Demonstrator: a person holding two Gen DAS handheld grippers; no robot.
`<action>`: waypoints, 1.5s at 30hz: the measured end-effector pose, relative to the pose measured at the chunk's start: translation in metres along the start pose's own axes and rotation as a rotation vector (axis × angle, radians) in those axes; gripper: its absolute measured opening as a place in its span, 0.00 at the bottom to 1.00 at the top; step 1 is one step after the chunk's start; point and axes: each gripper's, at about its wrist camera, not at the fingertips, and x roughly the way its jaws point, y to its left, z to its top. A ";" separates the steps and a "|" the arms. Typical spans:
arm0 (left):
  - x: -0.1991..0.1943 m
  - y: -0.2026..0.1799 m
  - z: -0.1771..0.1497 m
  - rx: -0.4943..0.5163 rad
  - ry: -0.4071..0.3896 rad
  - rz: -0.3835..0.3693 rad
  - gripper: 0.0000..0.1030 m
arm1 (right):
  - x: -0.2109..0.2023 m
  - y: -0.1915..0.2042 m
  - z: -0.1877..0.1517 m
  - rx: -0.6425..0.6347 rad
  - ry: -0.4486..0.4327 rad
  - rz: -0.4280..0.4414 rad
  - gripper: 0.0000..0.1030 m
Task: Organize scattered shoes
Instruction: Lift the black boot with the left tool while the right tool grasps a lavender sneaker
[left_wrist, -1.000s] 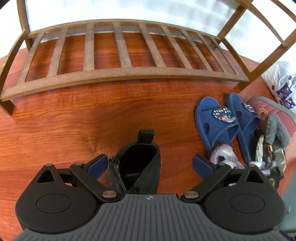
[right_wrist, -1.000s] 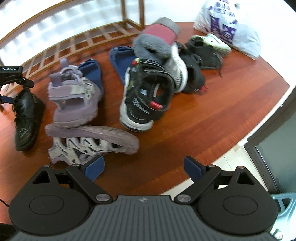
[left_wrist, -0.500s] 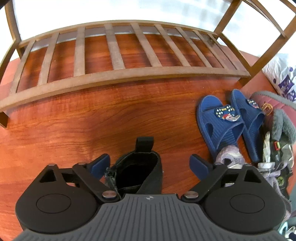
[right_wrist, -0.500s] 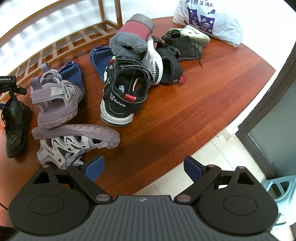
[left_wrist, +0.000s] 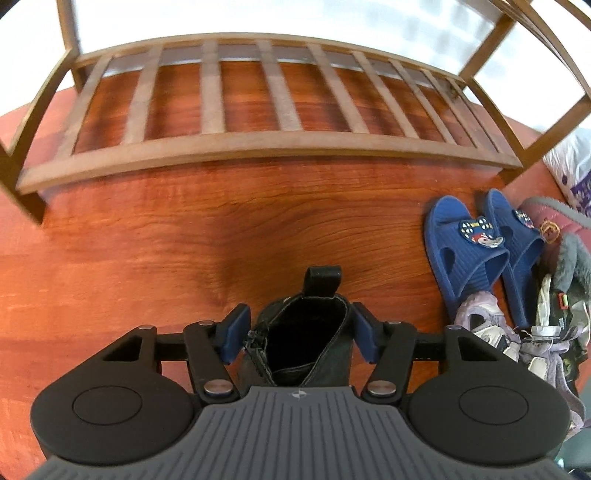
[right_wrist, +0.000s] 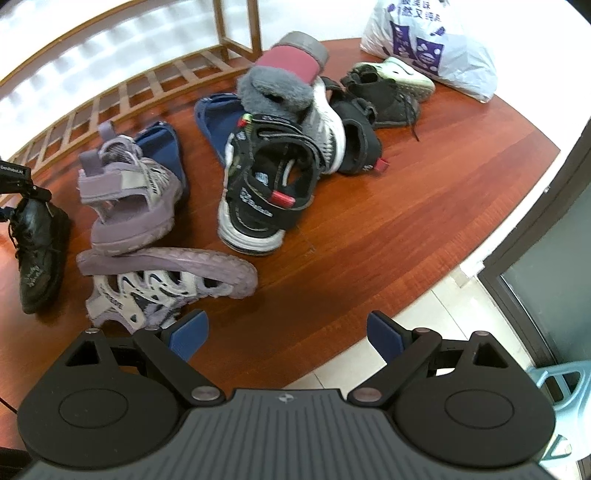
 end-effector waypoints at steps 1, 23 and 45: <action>-0.002 0.002 -0.001 -0.007 0.000 -0.001 0.59 | 0.001 0.001 0.001 -0.006 0.000 0.004 0.93; -0.047 0.071 -0.064 -0.190 -0.011 0.092 0.57 | -0.004 0.046 0.048 -0.205 -0.057 0.154 0.93; -0.099 0.118 -0.109 -0.283 -0.049 0.174 0.59 | 0.031 0.130 0.110 -0.395 0.029 0.244 0.94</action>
